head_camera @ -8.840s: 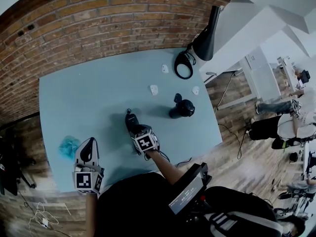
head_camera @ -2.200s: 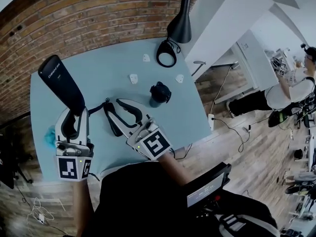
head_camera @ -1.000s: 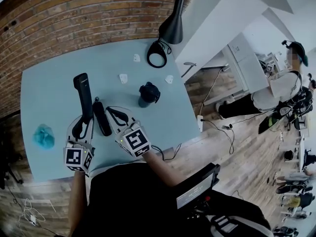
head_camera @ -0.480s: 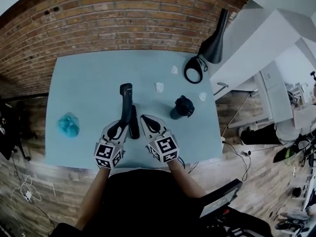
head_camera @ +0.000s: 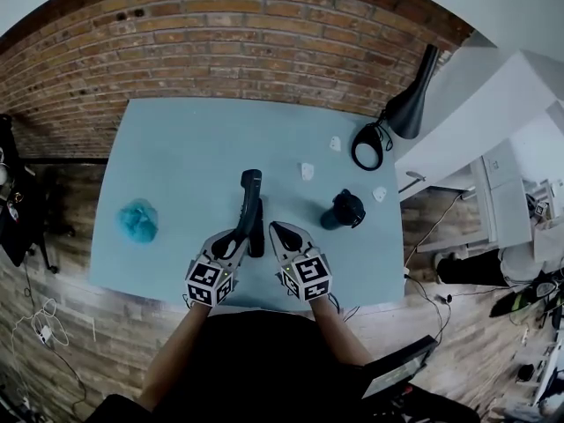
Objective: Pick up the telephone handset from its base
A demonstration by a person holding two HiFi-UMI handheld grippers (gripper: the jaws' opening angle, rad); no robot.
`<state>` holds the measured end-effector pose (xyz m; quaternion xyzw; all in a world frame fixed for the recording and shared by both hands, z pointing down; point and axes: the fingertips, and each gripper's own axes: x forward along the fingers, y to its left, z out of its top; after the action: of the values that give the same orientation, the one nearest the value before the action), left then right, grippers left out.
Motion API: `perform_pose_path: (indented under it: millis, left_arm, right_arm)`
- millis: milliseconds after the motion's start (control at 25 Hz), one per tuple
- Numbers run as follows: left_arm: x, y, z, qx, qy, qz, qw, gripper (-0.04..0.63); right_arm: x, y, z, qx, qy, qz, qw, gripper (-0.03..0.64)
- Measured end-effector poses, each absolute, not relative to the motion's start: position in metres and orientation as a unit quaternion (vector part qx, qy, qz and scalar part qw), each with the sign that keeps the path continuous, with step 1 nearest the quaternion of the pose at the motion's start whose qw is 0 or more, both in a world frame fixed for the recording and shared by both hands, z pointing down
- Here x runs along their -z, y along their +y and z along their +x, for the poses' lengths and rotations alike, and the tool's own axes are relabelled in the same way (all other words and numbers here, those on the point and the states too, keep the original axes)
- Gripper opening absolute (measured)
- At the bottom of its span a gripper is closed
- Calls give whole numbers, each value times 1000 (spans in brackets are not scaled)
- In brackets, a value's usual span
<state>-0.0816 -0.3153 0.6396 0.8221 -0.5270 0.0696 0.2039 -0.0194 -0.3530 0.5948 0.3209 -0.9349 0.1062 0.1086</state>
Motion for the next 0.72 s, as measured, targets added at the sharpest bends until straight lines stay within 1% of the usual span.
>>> perform_pose_path:
  millis: [400,720]
  left_arm:
    - [-649,-308,-80,-69,-521,822,220,141]
    - [-649,-307,-76,-70,-516,825,219,142]
  right_arm:
    - [-607,-346,-22,-105,-937,308,127,-3]
    - [-607,-347,-19,-108,-935,313,126,-3]
